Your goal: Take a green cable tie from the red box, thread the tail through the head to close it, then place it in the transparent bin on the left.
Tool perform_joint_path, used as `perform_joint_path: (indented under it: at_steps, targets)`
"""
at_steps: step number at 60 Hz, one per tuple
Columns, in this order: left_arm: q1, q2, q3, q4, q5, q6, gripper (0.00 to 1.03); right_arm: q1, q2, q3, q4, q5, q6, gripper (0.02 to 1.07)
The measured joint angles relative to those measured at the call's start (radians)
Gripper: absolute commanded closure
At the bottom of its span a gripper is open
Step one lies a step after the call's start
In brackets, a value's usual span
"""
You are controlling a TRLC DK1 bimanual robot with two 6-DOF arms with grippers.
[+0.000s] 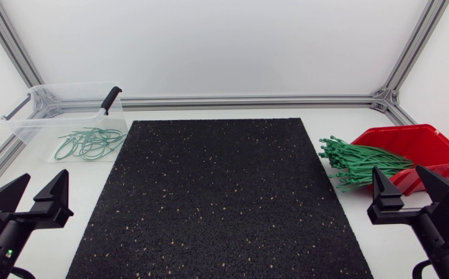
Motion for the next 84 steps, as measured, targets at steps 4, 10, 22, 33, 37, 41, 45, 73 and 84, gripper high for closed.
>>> perform_joint_path:
  at_steps: [4, 10, 22, 33, 37, 41, 45, 73, 84]
  targets:
    - [0.0, 0.0, 0.0, 0.0, 0.0, 0.0, 0.04, 0.0, 0.0, 0.0, 0.0, 0.0, 0.0, 0.06]
    - [0.0, 0.0, 0.0, 0.0, 0.0, 0.0, 0.04, 0.0, 0.0, 0.0, 0.0, 0.0, 0.0, 0.06]
    - [-0.005, 0.0, 0.0, 0.0, 0.0, 0.0, 0.04, 0.0, 0.0, 0.0, 0.0, 0.0, 0.0, 0.06]
    - [-0.006, 0.0, 0.0, 0.0, 0.0, 0.0, 0.04, 0.0, 0.0, 0.001, -0.004, 0.0, 0.0, 0.06]
    - [-0.006, 0.0, 0.0, 0.0, 0.0, 0.0, 0.04, 0.0, 0.0, 0.008, -0.021, 0.0, 0.0, 0.06]
    - [-0.006, 0.0, 0.0, 0.0, 0.0, 0.0, 0.04, 0.0, 0.0, 0.026, -0.043, 0.004, 0.0, 0.06]
    - [-0.006, 0.0, 0.0, 0.0, 0.0, 0.0, 0.04, 0.0, 0.0, 0.054, -0.064, 0.004, 0.0, 0.06]
    - [-0.013, 0.0, 0.0, 0.0, 0.0, 0.0, 0.04, 0.0, 0.276, 0.388, -0.223, -0.028, 0.0, 0.06]
    - [-0.013, 0.0, 0.0, 0.0, 0.0, 0.0, 0.04, -0.02, 0.463, 0.547, -0.336, -0.054, -0.063, 0.06]
